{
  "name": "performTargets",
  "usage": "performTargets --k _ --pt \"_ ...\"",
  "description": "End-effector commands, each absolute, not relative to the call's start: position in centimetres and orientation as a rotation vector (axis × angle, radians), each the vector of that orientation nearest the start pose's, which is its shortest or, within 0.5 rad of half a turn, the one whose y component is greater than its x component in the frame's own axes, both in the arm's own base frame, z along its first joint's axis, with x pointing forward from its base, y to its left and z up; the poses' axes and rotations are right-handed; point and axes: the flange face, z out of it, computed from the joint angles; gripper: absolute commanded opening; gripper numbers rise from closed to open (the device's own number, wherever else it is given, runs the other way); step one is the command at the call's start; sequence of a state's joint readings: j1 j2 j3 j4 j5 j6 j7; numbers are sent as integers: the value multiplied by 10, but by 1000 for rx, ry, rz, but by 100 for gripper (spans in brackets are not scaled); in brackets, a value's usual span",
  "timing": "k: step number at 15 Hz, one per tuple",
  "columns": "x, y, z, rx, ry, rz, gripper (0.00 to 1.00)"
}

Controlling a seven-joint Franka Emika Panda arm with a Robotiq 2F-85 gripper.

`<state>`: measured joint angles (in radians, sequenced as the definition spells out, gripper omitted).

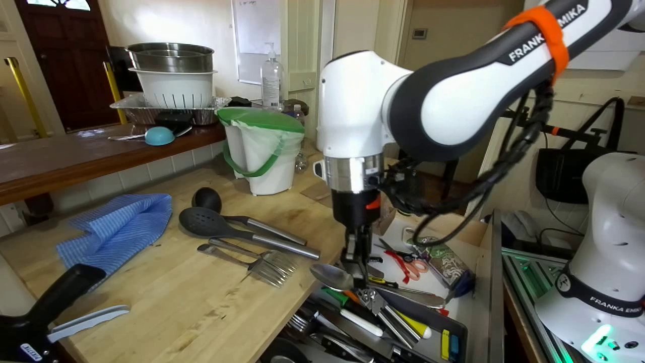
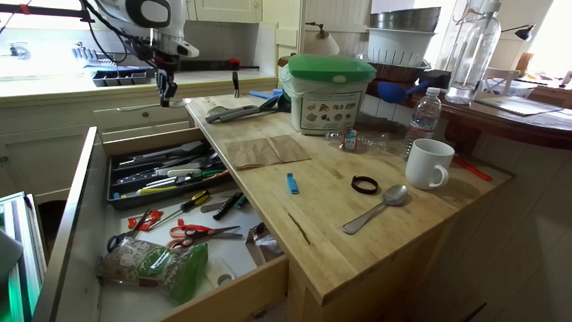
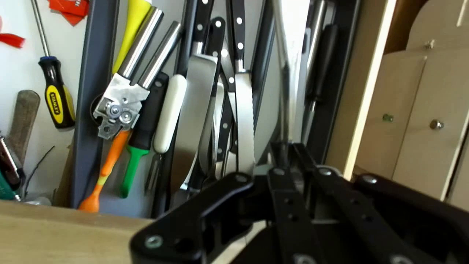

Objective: Put the spoon inside the drawer

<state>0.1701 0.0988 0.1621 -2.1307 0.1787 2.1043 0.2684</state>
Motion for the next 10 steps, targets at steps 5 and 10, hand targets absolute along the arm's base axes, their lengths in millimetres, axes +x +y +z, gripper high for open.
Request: performTargets --k 5,10 --pt "435 150 292 -3003 -127 335 2" --pt "447 120 251 -2982 15 369 2"
